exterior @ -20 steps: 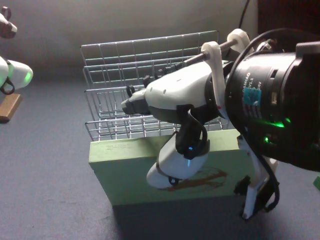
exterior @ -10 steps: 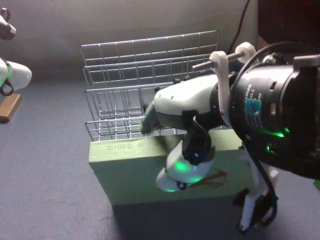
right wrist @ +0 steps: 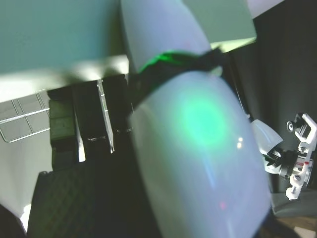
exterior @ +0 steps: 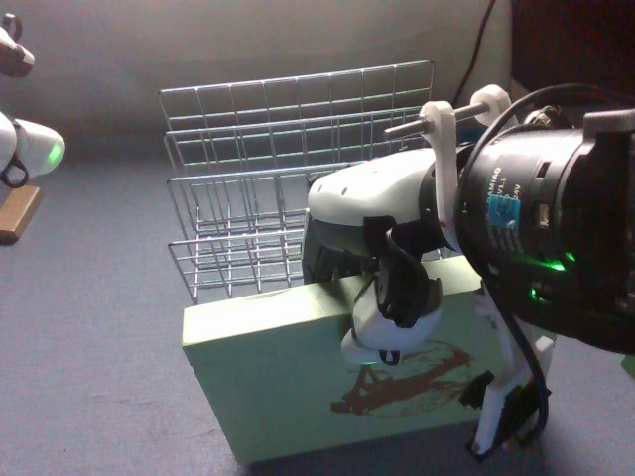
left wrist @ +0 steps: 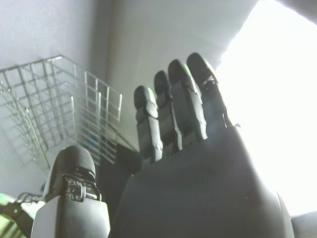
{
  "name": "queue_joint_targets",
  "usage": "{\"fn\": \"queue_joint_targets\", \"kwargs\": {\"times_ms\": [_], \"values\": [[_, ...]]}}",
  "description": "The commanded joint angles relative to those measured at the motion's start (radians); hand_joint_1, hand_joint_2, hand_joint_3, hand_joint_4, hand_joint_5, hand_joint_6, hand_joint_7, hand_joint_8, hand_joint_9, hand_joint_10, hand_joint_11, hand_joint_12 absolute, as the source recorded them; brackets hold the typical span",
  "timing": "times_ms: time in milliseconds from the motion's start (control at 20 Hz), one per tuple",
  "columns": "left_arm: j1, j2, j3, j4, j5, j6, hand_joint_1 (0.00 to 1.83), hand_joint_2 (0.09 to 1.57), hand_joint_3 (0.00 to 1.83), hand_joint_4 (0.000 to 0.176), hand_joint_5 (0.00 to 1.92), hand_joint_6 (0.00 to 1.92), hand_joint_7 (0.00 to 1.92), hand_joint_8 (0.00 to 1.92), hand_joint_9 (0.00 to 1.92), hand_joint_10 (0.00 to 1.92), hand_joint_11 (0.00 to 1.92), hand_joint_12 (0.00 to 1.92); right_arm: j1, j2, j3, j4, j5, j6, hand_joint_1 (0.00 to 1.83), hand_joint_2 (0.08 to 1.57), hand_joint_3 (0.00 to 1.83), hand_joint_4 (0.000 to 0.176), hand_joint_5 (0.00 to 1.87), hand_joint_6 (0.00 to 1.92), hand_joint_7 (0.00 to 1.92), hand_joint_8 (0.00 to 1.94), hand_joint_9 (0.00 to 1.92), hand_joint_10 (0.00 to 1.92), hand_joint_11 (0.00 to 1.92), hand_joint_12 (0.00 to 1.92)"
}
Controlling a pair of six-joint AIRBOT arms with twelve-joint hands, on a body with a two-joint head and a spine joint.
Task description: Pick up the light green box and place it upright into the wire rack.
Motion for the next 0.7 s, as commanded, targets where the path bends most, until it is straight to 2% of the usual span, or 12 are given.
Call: {"fn": "queue_joint_targets", "kwargs": {"times_ms": [0, 50, 100, 150, 550, 650], "values": [[-0.014, 0.001, -0.003, 0.072, -0.024, 0.005, 0.15, 1.24, 0.00, 0.040, 0.38, 0.00, 0.31, 0.00, 0.28, 0.00, 0.00, 0.66, 0.022, 0.003, -0.002, -0.054, 0.042, 0.006, 1.36, 1.15, 0.00, 0.000, 0.93, 0.94, 0.85, 1.17, 0.84, 1.42, 0.72, 1.56], [-0.018, 0.001, -0.004, 0.072, -0.022, 0.005, 0.15, 1.24, 0.00, 0.039, 0.39, 0.01, 0.31, 0.00, 0.28, 0.00, 0.00, 0.67, 0.024, 0.006, -0.005, -0.054, 0.042, 0.006, 1.36, 1.15, 0.00, 0.000, 0.93, 0.94, 0.85, 1.17, 0.84, 1.43, 0.71, 1.56], [-0.023, 0.001, -0.004, 0.072, -0.019, 0.005, 0.15, 1.24, 0.00, 0.039, 0.39, 0.01, 0.31, 0.00, 0.28, 0.00, 0.00, 0.67, 0.030, 0.011, -0.009, -0.054, 0.042, 0.004, 1.24, 1.14, 0.00, 0.000, 0.97, 0.91, 0.90, 1.23, 0.82, 1.32, 0.69, 1.57], [-0.028, 0.001, -0.002, 0.072, -0.016, 0.006, 0.15, 1.24, 0.00, 0.040, 0.39, 0.01, 0.31, 0.00, 0.28, 0.00, 0.00, 0.67, 0.042, 0.019, -0.016, -0.058, 0.042, 0.002, 1.22, 1.14, 0.00, 0.000, 0.98, 0.89, 0.92, 1.23, 0.82, 1.28, 0.69, 1.58], [-0.044, 0.001, -0.002, 0.072, -0.008, 0.014, 0.17, 1.23, 0.00, 0.039, 0.39, 0.00, 0.31, 0.00, 0.29, 0.00, 0.00, 0.70, 0.174, 0.076, -0.041, -0.114, 0.026, 0.008, 1.22, 1.13, 0.00, 0.000, 0.96, 0.90, 0.96, 1.19, 0.83, 1.21, 0.72, 1.55], [-0.043, 0.001, -0.003, 0.063, -0.008, 0.025, 0.17, 1.23, 0.00, 0.039, 0.39, 0.00, 0.31, 0.00, 0.29, 0.00, 0.00, 0.70, 0.216, 0.081, -0.041, -0.170, 0.018, 0.009, 1.21, 1.14, 0.00, 0.000, 0.98, 0.91, 0.92, 1.22, 0.79, 1.23, 0.71, 1.57]]}}
